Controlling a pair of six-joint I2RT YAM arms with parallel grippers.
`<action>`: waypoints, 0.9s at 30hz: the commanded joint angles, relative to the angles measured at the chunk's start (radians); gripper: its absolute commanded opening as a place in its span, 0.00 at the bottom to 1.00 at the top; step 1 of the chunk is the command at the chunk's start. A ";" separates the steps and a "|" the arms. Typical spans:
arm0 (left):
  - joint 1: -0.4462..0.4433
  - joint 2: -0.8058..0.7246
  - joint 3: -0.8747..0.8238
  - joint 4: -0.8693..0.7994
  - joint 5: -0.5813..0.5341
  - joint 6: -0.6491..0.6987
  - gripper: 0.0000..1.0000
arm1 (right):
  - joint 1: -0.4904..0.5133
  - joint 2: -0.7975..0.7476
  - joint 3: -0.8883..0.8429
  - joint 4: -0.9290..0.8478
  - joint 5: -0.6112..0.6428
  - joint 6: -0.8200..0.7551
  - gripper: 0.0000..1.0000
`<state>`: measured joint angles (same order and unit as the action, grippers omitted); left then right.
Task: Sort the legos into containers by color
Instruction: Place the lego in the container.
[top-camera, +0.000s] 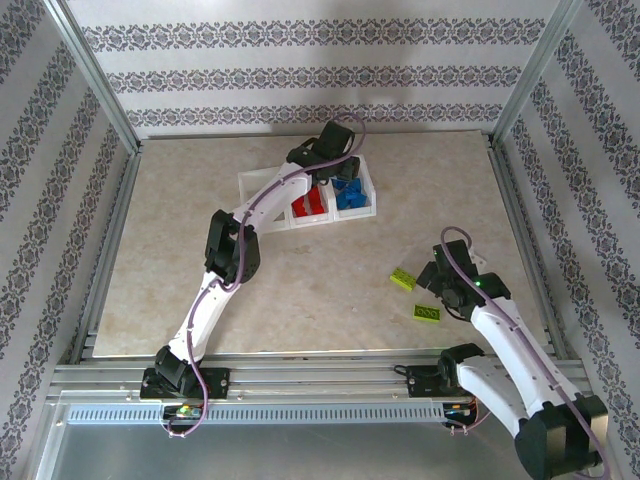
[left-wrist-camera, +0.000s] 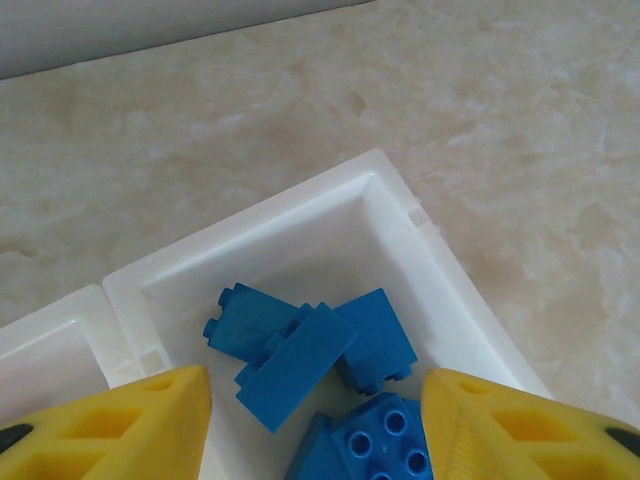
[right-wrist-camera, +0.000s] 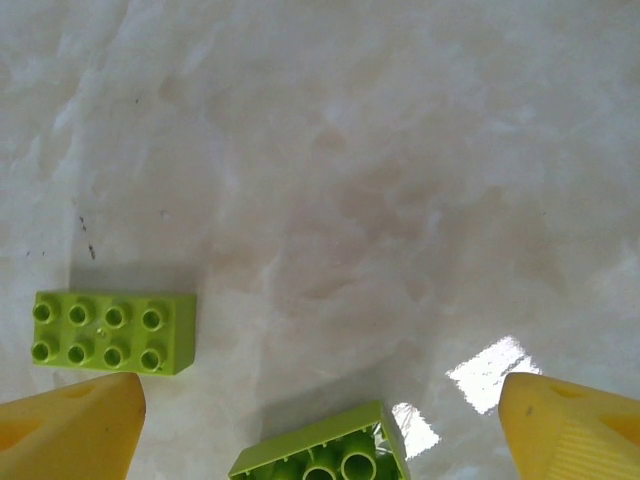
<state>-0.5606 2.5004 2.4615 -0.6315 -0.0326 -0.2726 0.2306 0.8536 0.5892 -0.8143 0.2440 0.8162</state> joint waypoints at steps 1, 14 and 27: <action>0.010 -0.110 0.026 -0.058 0.010 -0.015 0.65 | 0.036 0.035 0.033 -0.030 -0.004 -0.002 0.90; 0.010 -0.560 -0.558 0.190 -0.020 -0.055 1.00 | 0.162 0.205 0.096 -0.033 -0.006 -0.017 0.86; 0.016 -1.106 -1.301 0.504 -0.186 -0.125 1.00 | 0.197 0.374 0.145 -0.015 -0.037 -0.060 0.84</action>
<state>-0.5594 1.4761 1.2385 -0.2440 -0.1570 -0.3569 0.4171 1.2007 0.7010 -0.8211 0.2142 0.7784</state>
